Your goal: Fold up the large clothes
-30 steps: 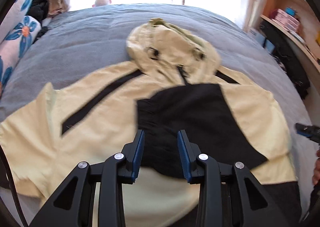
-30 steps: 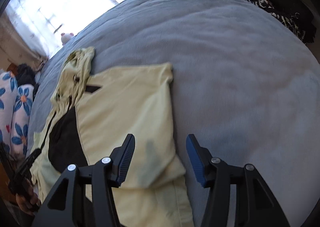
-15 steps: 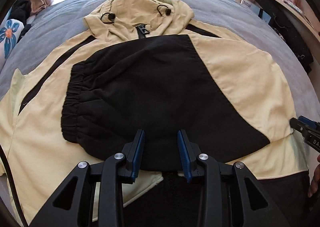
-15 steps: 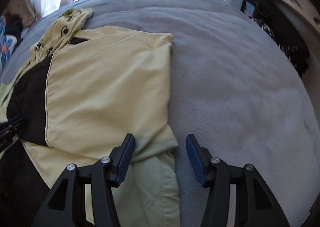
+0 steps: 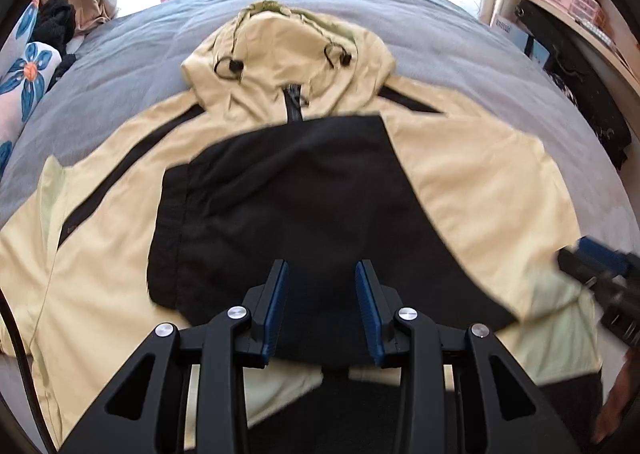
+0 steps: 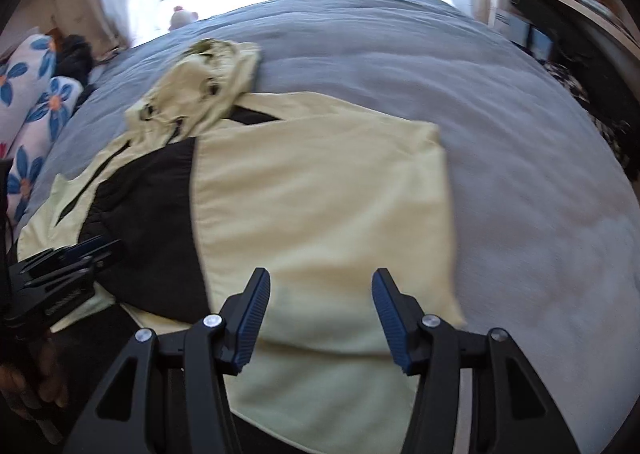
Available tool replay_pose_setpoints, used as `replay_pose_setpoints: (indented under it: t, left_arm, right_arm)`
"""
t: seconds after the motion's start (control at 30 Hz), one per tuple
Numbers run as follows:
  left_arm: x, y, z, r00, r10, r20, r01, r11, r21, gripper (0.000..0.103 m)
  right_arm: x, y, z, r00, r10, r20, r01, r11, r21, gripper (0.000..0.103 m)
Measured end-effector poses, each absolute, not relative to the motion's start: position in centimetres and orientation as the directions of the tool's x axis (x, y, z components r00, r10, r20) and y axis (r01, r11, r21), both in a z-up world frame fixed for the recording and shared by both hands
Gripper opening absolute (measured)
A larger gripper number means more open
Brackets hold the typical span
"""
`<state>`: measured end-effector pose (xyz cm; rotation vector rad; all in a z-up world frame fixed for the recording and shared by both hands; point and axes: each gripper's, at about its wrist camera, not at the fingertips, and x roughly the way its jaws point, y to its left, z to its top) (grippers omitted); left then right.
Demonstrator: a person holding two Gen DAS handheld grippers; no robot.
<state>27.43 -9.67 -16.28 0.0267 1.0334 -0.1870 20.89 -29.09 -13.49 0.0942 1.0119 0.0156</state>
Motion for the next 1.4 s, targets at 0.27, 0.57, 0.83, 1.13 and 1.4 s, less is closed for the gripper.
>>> replay_pose_setpoints:
  t: [0.27, 0.57, 0.83, 1.13, 1.4]
  left_arm:
    - [33.7, -9.0, -17.5, 0.500, -0.100, -0.860, 0.063, 0.995, -0.079, 0.033]
    - [36.1, -6.2, -19.5, 0.517, -0.053, -0.854, 0.075, 0.997, -0.016, 0.033]
    - [35.3, -5.5, -19.2, 0.542, -0.065, -0.838, 0.102, 0.995, -0.011, 0.033]
    - [33.3, -5.7, -17.1, 0.559, -0.053, -0.828, 0.099, 0.995, 0.003, 0.039]
    - [29.2, -5.2, -13.5, 0.583, -0.065, -0.810, 0.105, 0.994, -0.004, 0.043]
  right_arm:
    - [28.7, -26.2, -16.7, 0.478, 0.167, -0.862, -0.008, 0.982, 0.186, 0.053]
    - [29.8, -33.8, -17.1, 0.534, -0.021, -0.845, 0.134, 0.989, 0.060, 0.051]
    - [26.4, -41.2, -17.9, 0.514, -0.056, -0.856, 0.302, 0.946, 0.119, 0.052]
    - [24.1, -40.3, -16.3, 0.499, -0.017, -0.866, 0.325, 0.931, 0.169, 0.053]
    - [20.8, -37.2, -13.2, 0.507, 0.025, -0.862, 0.296, 0.934, 0.201, 0.053]
